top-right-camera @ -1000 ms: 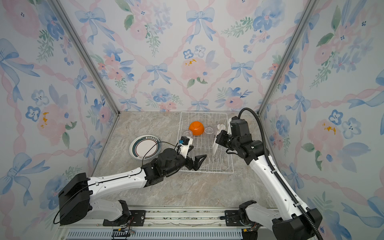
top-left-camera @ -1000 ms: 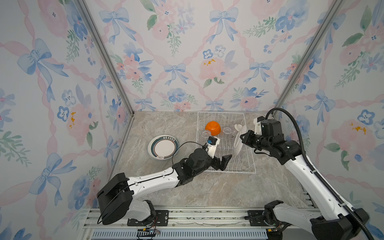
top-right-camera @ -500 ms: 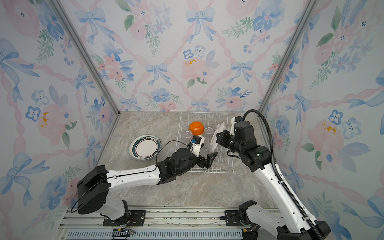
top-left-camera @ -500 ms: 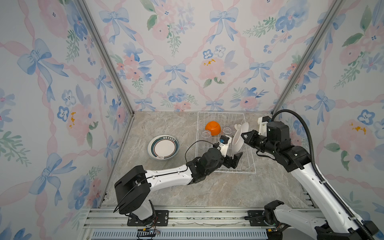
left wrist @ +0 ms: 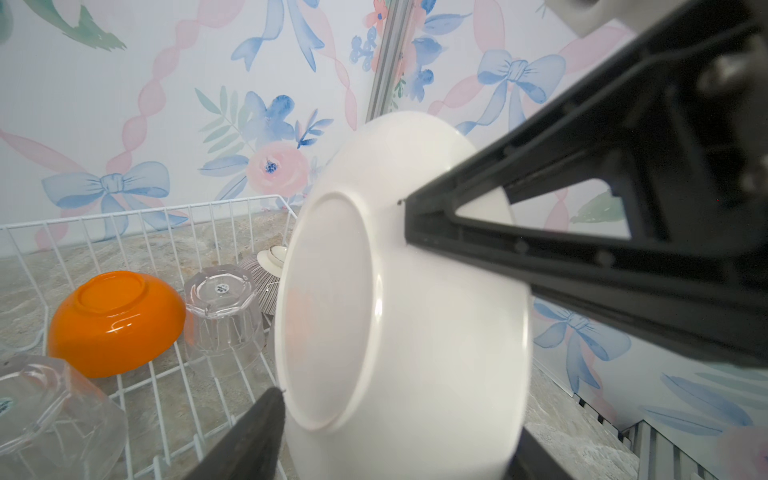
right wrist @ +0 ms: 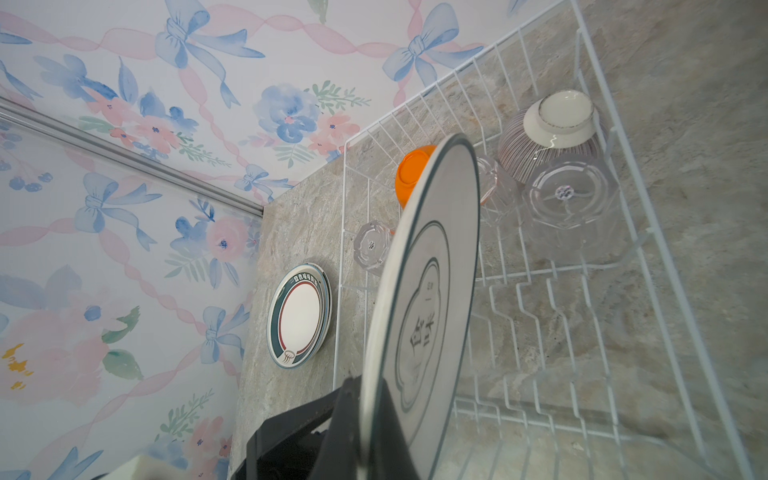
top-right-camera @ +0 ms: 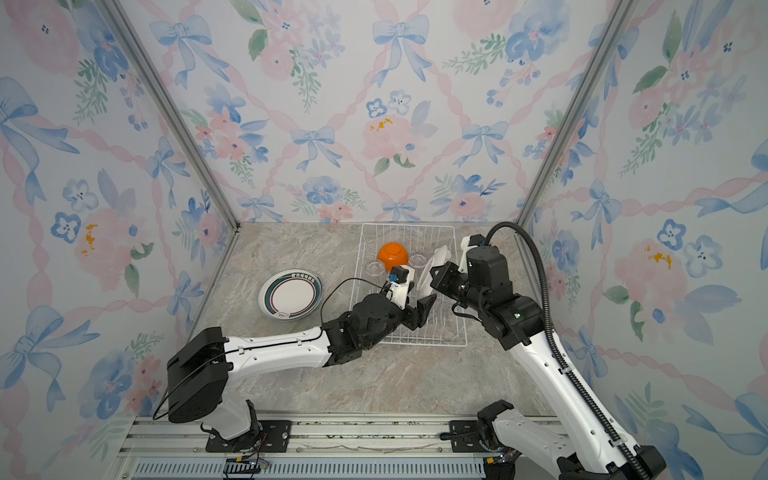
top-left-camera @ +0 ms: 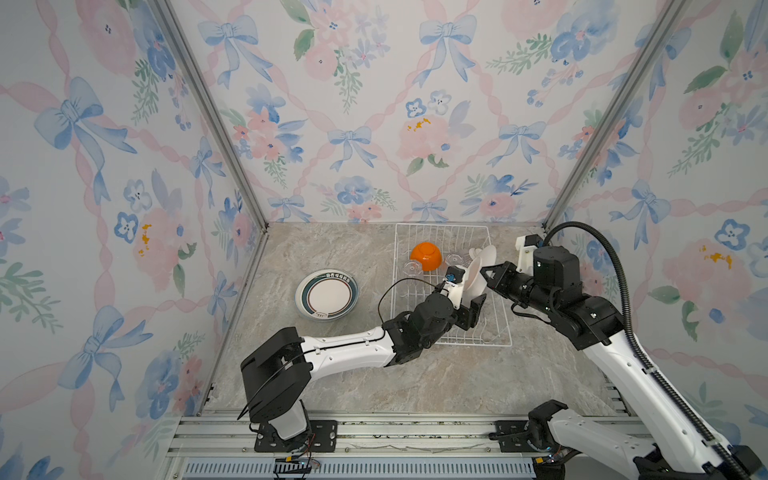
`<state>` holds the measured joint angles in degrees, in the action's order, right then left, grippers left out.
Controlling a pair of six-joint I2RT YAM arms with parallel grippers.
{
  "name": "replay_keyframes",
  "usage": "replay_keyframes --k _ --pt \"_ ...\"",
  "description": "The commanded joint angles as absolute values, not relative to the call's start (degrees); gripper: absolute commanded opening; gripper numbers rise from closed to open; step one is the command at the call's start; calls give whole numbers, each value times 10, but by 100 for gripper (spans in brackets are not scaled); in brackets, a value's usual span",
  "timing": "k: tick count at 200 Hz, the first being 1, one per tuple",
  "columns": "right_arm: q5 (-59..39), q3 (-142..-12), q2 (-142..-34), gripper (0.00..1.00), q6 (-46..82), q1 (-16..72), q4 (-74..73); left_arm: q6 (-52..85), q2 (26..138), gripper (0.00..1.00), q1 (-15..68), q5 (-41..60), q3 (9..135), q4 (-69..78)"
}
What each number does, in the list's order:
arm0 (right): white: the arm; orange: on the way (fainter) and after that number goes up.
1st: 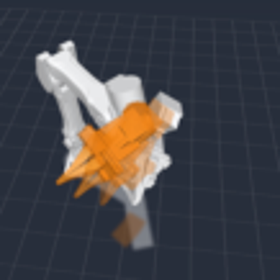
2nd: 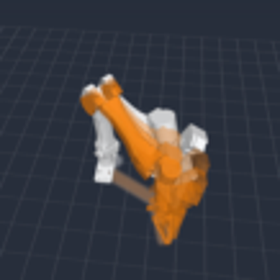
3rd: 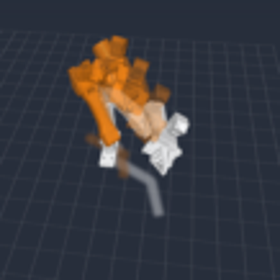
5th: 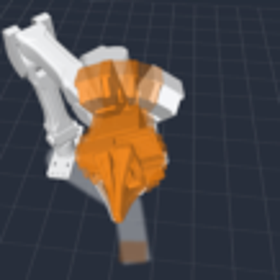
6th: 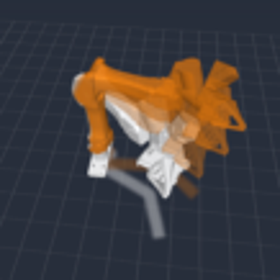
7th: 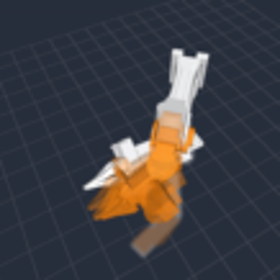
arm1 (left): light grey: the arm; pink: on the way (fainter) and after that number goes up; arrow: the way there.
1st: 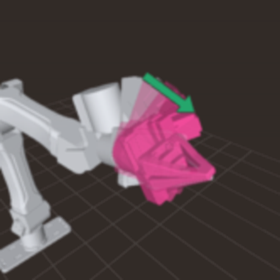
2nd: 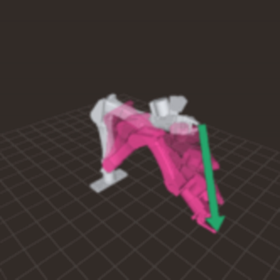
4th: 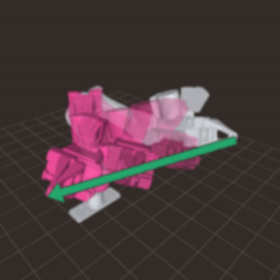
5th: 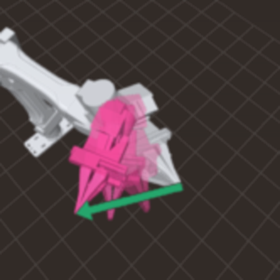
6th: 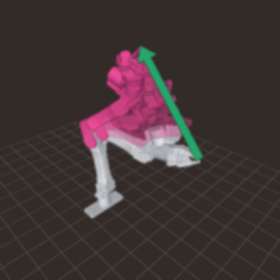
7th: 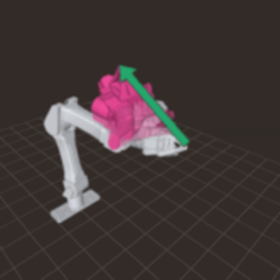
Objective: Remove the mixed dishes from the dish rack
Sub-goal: 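Grasp the white plate's rim with the left gripper beside the right gripper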
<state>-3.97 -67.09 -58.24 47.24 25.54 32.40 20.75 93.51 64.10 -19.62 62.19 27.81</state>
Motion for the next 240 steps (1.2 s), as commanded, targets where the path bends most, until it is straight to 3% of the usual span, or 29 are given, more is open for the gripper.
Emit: replay_keyframes --k 1,100,179,240 --pt "-24 -666 -569 0 488 267 293 194 942 68 643 -227 636 289" --pt "14 -657 -570 0 522 293 291 175 947 41 650 -266 643 288" --pt "33 -663 -579 0 547 305 292 147 963 26 660 -314 666 288" --pt "20 -668 -598 0 561 311 287 132 979 4 671 -398 682 288"
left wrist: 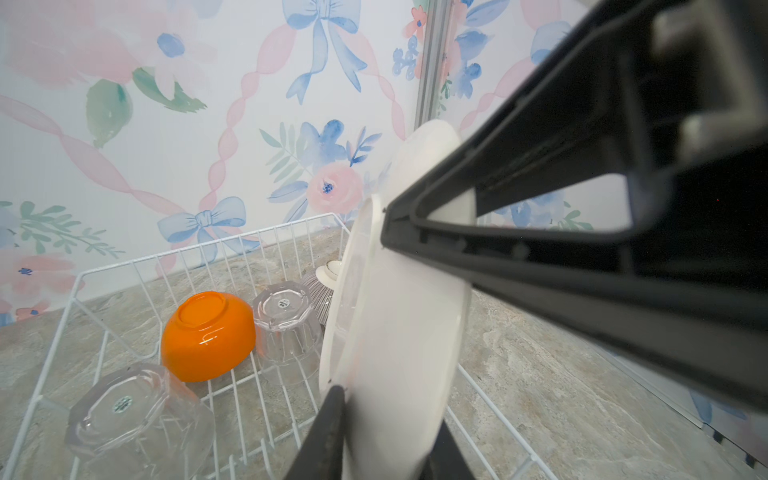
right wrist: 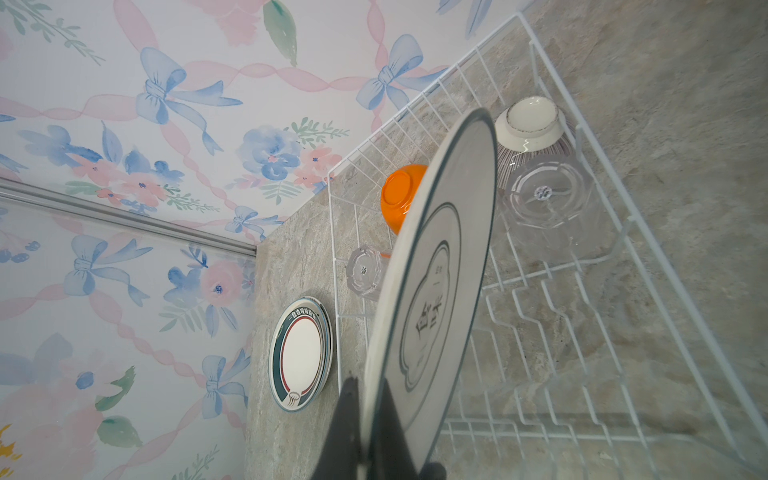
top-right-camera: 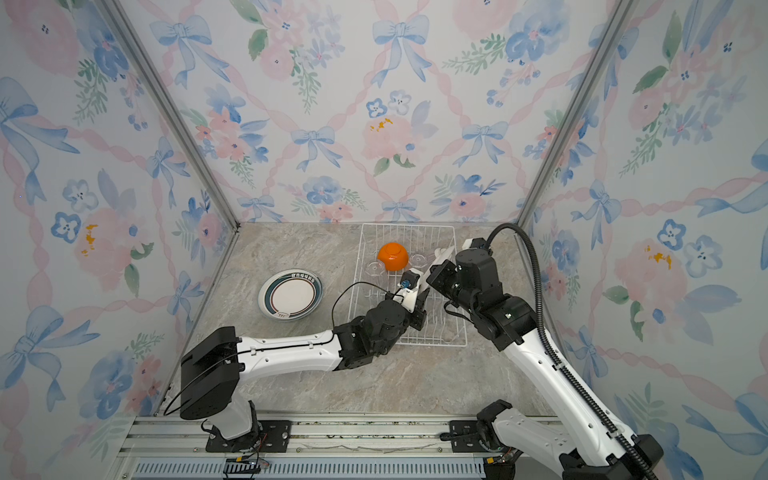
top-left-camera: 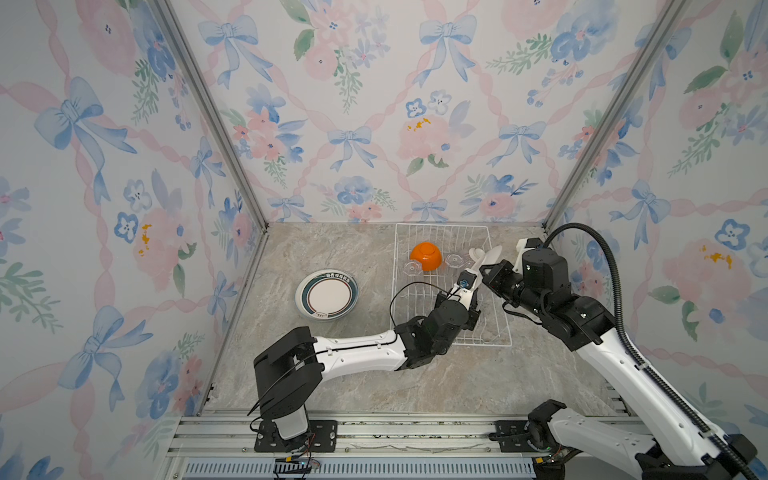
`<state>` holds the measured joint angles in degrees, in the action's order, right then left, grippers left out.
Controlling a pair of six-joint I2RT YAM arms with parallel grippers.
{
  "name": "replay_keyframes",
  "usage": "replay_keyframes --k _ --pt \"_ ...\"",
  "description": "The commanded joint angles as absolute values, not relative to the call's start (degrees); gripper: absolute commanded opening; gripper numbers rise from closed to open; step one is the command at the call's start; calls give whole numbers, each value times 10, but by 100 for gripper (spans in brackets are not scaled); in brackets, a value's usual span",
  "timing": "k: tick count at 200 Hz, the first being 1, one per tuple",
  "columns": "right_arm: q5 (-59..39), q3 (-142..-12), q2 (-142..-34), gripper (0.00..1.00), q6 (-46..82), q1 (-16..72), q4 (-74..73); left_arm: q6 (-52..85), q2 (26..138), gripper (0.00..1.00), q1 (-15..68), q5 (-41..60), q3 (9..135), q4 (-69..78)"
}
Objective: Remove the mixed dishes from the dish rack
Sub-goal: 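Grasp the white plate's rim with the left gripper beside the right gripper, then carry the white plate toward the plate stack with the left gripper while the right withdraws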
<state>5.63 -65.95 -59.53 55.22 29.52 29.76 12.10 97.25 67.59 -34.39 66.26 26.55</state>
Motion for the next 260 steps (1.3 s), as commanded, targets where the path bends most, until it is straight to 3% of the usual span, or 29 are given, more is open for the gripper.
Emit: replay_keyframes --k 1,6,102,163,194,260 --pt "19 -668 -598 0 561 311 287 132 979 3 671 -399 683 288" --pt "18 -667 -599 0 562 312 287 132 979 0 672 -405 682 289" --pt "6 -667 -621 0 565 316 276 103 973 0 671 -481 677 289" --pt "-1 -663 -627 13 567 313 266 89 977 0 671 -499 675 289" --pt "-4 -659 -625 27 570 307 269 89 976 0 671 -501 670 293" --pt "-4 -652 -612 36 570 290 273 89 969 0 667 -497 658 301"
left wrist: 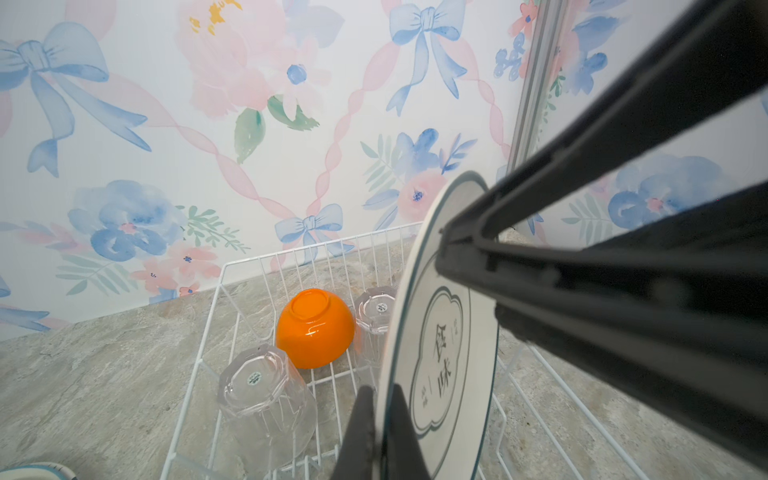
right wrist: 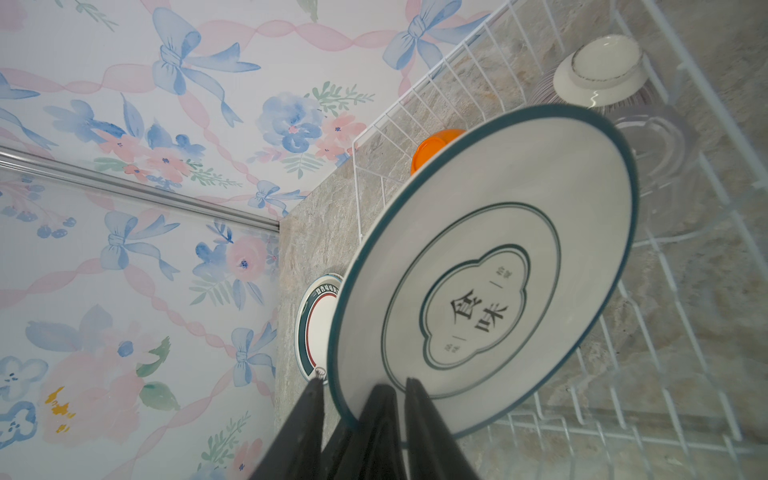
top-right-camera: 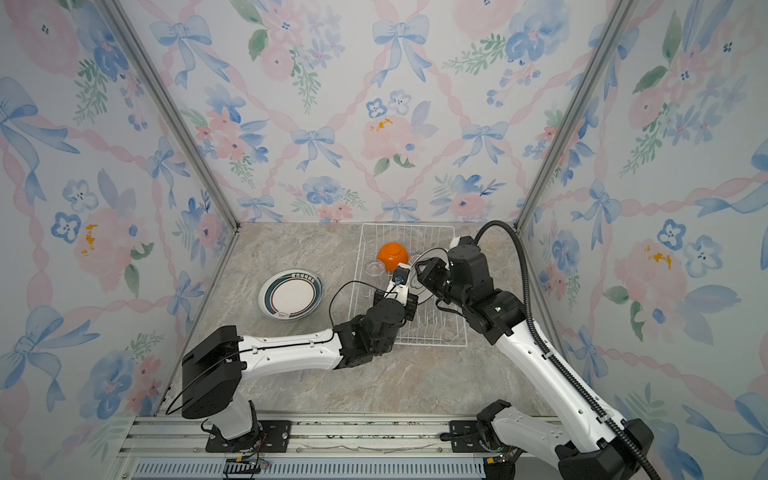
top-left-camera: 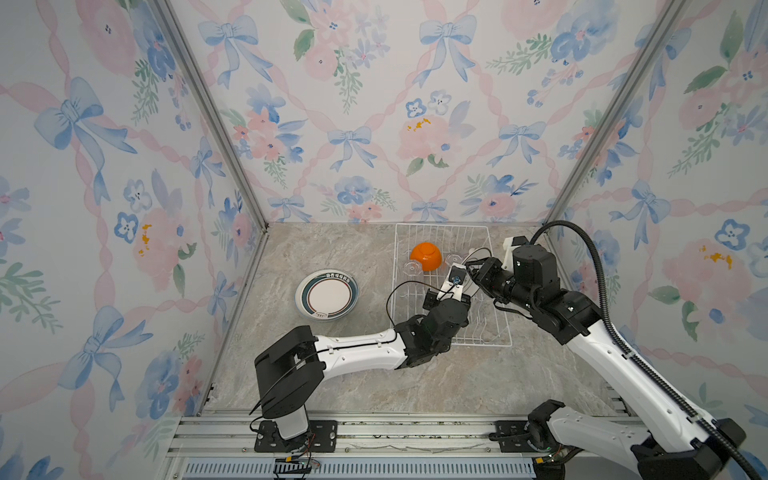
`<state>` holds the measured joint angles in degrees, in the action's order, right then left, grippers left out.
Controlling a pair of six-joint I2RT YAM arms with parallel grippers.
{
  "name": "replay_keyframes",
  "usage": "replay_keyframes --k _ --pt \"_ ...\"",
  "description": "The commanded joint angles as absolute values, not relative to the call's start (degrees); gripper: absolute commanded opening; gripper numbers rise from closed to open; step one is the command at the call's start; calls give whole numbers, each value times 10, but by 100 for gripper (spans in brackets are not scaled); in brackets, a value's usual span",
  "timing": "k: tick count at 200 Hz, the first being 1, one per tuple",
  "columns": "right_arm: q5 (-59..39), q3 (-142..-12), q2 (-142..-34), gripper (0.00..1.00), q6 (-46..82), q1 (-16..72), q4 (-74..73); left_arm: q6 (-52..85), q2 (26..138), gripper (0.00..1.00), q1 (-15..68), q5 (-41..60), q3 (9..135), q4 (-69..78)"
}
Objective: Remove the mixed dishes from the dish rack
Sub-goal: 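Carry the white plate toward the plate stack with the left gripper while the right withdraws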
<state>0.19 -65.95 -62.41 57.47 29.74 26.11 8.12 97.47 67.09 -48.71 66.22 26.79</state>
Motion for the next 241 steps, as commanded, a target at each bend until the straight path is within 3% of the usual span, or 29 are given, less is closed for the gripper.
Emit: replay_keyframes --k 1,39,146,190,241 --pt "-4 -652 -612 36 569 290 273 89 968 0 667 -497 657 301" --pt "-2 -646 -605 46 561 274 279 92 956 0 658 -498 645 301" --pt "-6 -589 -578 48 496 211 315 140 805 0 571 -478 512 278" --pt "-5 -573 -587 48 455 211 316 209 688 0 496 -459 449 186" --pt "36 -558 -579 48 414 229 303 332 540 0 350 -362 383 24"
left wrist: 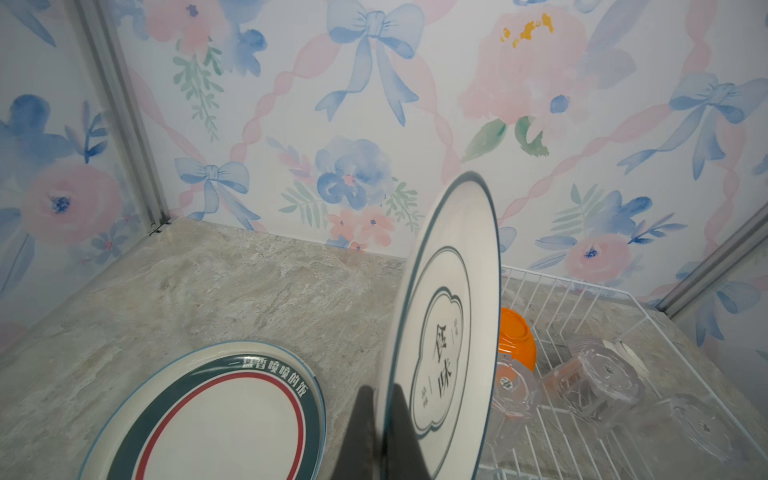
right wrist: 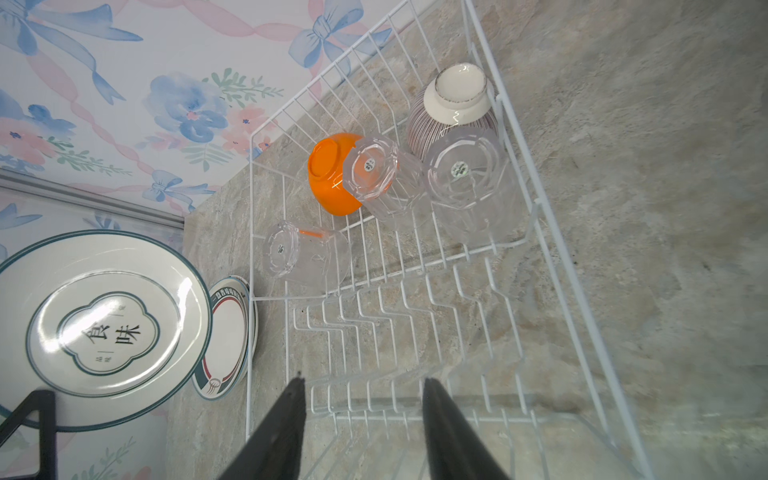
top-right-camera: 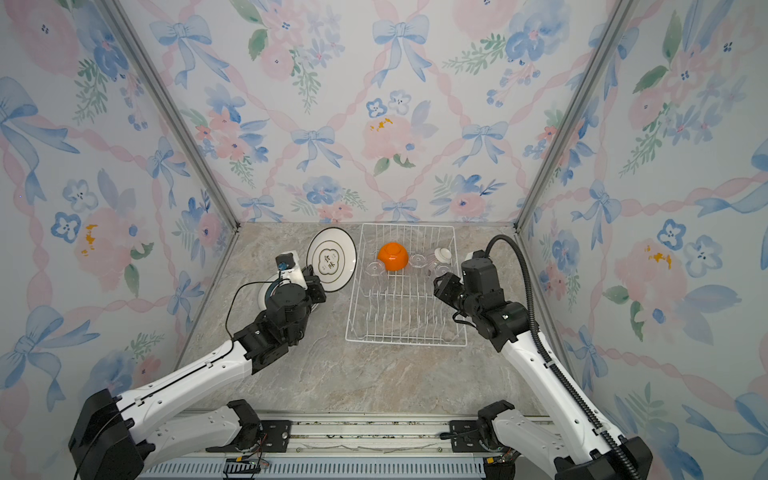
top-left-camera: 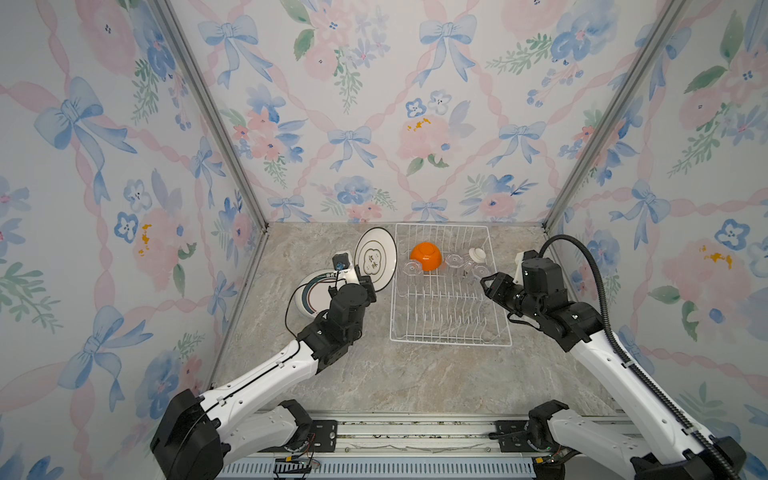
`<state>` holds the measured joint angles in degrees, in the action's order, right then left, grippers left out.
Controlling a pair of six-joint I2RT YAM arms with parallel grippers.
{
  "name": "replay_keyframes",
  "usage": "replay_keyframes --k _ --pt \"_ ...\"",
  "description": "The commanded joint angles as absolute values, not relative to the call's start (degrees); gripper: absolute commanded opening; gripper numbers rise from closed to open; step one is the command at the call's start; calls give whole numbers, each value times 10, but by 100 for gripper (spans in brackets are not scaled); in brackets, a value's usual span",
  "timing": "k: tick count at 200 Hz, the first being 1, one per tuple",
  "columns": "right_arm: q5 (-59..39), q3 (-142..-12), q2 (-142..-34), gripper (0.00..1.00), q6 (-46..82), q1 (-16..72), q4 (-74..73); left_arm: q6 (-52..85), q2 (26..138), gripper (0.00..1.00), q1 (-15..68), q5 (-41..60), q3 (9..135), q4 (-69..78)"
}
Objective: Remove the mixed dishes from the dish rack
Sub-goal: 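Carry the white plate toward the plate stack with the left gripper while the right withdraws, then lower the white plate onto the plate stack and open the left gripper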
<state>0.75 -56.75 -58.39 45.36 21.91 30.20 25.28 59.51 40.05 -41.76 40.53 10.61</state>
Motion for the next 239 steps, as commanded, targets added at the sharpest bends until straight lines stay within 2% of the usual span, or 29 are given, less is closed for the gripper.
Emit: replay_keyframes --k 1,13,51,69,96,118,150,239 --pt "36 -558 -579 48 413 229 303 334 537 0 347 -360 382 22" --pt "39 -561 -585 50 398 231 302 348 506 0 311 -333 370 2" --pt "33 -572 -604 68 373 236 298 366 449 0 216 -262 352 -48" --pt "31 -570 -610 77 370 240 293 370 450 0 181 -225 356 -73" --pt "27 -569 -617 81 367 243 294 380 464 0 140 -166 353 -83" --pt "21 -569 -617 91 366 243 296 390 479 0 112 -128 345 -83" --pt "25 -563 -608 95 362 241 301 395 515 0 82 -81 345 -83" --pt "20 -551 -610 96 361 237 312 389 584 0 26 -38 355 -74"
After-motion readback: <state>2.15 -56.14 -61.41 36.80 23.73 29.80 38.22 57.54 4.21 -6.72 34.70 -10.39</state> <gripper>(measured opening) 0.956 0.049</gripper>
